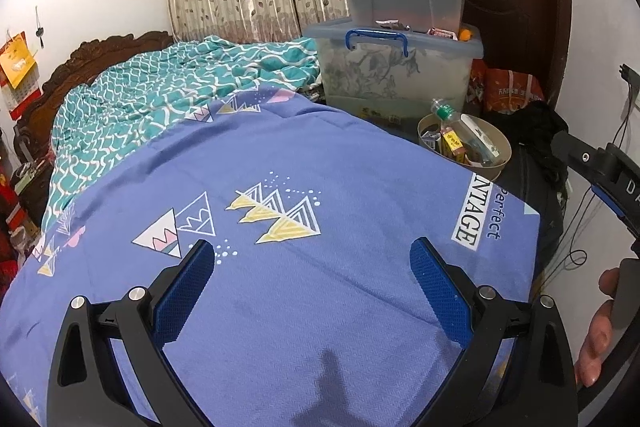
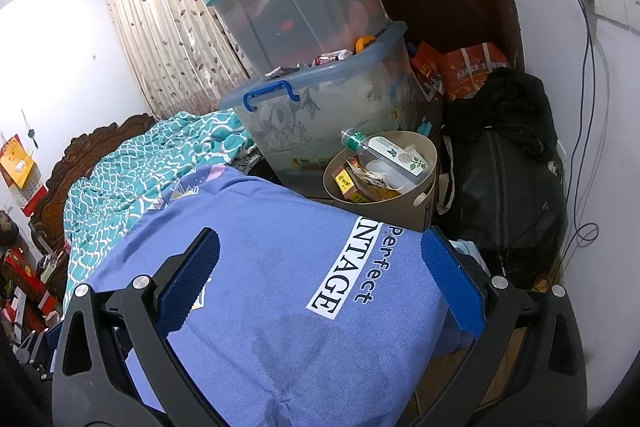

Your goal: Collect trash

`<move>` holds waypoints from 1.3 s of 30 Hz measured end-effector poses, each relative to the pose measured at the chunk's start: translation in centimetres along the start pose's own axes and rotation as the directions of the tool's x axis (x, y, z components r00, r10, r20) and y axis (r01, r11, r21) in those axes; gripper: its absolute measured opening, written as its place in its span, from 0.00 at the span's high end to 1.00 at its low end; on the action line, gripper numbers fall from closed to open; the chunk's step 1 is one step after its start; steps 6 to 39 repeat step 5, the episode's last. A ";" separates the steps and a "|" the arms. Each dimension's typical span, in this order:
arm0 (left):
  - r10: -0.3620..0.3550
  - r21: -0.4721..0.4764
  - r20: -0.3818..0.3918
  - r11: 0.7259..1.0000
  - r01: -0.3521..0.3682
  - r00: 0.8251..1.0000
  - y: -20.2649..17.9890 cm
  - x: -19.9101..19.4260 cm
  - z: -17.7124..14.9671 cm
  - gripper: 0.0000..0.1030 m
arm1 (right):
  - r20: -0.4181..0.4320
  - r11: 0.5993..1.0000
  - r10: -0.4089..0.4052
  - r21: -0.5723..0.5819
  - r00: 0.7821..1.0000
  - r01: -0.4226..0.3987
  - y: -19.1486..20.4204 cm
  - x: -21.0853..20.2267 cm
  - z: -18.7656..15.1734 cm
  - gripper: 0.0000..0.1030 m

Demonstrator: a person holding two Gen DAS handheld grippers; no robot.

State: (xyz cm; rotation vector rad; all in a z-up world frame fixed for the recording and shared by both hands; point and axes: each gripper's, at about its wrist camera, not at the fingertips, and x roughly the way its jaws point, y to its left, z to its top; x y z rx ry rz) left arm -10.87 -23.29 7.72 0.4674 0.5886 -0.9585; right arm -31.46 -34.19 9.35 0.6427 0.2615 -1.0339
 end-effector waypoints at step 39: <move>0.001 -0.020 -0.008 1.000 -0.001 1.000 0.6 0.1 0.1 0.08 | -0.003 1.000 0.000 0.000 1.000 0.000 0.0 0.0 -0.1 0.03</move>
